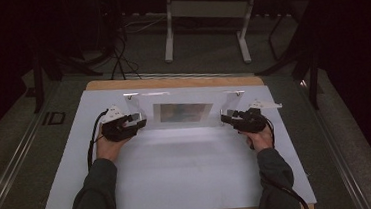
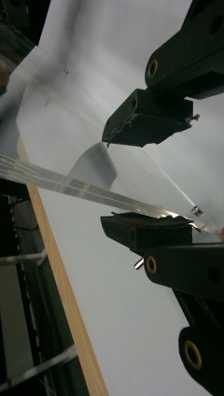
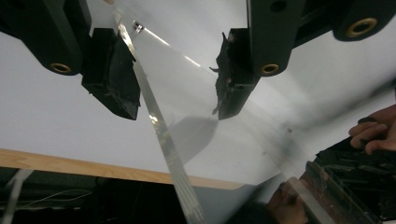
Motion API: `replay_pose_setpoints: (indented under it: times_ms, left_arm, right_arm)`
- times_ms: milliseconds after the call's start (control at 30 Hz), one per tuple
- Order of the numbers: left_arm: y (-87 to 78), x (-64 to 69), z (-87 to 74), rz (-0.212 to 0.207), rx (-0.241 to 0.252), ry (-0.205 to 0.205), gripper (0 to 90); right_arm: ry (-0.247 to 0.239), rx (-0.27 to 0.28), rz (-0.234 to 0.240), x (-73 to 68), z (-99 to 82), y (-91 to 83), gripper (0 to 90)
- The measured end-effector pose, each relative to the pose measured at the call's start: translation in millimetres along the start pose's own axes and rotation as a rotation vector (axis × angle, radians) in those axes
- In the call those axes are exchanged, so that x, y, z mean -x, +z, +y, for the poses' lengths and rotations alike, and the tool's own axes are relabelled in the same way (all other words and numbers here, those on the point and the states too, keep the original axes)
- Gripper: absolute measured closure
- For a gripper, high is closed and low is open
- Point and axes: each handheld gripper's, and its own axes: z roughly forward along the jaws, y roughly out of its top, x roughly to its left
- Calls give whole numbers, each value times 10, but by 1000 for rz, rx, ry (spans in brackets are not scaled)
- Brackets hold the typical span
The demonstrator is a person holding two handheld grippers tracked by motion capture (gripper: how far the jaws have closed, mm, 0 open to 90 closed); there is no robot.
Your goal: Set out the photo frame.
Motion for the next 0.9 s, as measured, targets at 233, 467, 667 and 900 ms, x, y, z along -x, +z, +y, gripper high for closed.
replay_pose_setpoints:
  times_ms: [233,467,667,900]
  left_arm:
    - [22,-13,33,13,-11,-21,540]
    - [32,-11,53,26,-18,-21,541]
    - [40,9,71,34,-23,-14,550]
    - [57,6,93,36,-34,-12,553]
  right_arm:
    - [14,22,-35,-22,-5,21,499]
    - [16,26,-51,-33,7,28,508]
    - [27,47,-60,-28,-9,14,531]
    - [11,36,-76,-40,17,7,547]
